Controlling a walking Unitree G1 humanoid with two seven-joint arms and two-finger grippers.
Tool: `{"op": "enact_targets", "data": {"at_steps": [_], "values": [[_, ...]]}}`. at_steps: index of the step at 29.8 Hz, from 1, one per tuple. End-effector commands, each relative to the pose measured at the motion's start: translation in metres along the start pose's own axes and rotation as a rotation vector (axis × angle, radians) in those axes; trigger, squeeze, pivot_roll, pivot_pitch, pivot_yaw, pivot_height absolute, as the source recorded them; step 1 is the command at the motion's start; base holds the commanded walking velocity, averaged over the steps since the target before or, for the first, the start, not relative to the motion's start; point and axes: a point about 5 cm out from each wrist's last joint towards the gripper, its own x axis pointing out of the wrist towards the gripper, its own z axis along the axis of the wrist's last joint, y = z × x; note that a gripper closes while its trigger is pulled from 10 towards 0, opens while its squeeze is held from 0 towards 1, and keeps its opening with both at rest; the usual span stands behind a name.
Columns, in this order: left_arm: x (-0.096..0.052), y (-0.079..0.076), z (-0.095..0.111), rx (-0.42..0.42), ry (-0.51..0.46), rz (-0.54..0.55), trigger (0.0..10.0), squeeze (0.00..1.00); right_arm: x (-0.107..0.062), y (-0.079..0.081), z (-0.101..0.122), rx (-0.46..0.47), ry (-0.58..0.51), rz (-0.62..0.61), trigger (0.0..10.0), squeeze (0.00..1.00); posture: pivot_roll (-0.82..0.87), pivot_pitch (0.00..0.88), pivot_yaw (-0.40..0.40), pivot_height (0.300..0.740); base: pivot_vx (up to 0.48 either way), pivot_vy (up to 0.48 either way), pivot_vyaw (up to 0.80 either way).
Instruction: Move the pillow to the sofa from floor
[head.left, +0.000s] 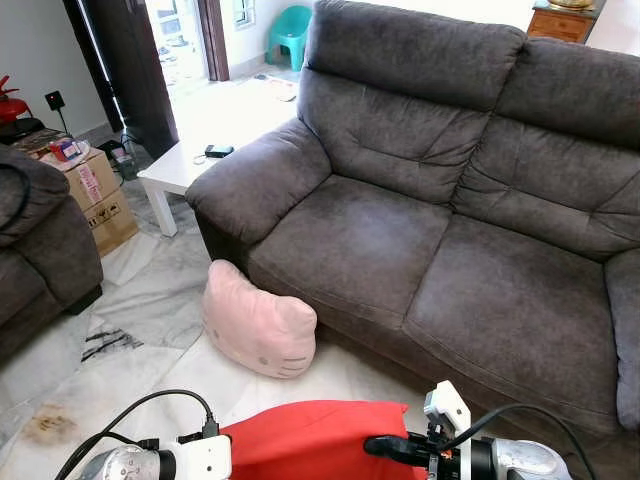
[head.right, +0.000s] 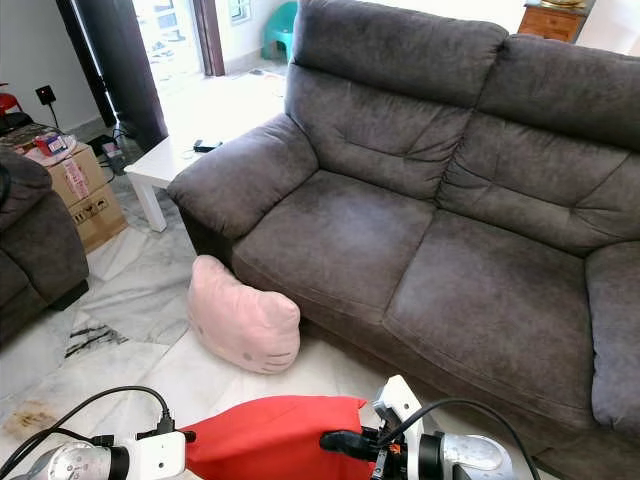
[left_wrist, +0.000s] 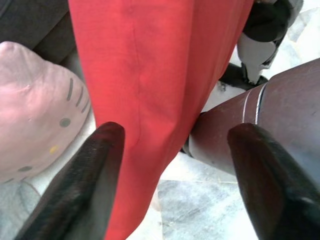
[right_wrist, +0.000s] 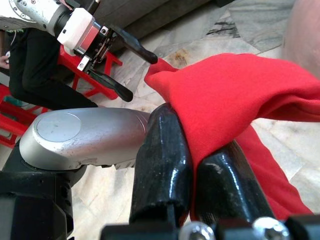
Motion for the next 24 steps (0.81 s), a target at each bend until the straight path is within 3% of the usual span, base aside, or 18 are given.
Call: {"op": "enact_targets", "data": {"at_steps": [1, 5, 6, 10, 24], "values": [[-0.001, -0.004, -0.006, 0.014, 0.042, -0.006, 10.0, 1.0, 0.004, 0.001, 0.019, -0.082, -0.055, 0.055, 10.0, 0.0, 0.02, 0.0, -0.048, 0.74, 0.0, 0.0, 0.0], [0.0, -0.005, -0.011, 0.043, 0.09, 0.024, 10.0, 1.0, 0.003, 0.003, 0.022, -0.09, -0.056, 0.065, 10.0, 0.0, 0.02, 0.0, -0.047, 0.74, 0.0, 0.0, 0.0], [0.0, -0.006, -0.013, 0.039, 0.099, 0.046, 10.0, 0.0, 0.002, 0.005, 0.022, -0.09, -0.054, 0.079, 10.0, 0.0, 0.02, 0.0, -0.048, 0.74, 0.0, 0.0, 0.0], [0.004, -0.009, -0.015, -0.004, 0.11, 0.08, 10.0, 0.0, -0.001, 0.011, 0.022, -0.1, -0.045, 0.117, 10.0, 0.0, 0.02, 0.0, -0.05, 0.74, 0.0, 0.0, 0.0], [0.008, -0.011, -0.015, 0.039, 0.138, 0.096, 10.0, 0.0, -0.012, 0.024, 0.025, -0.136, -0.001, 0.227, 10.0, 0.0, 0.02, 0.0, -0.055, 0.74, 0.0, 0.0, 0.0]]}}
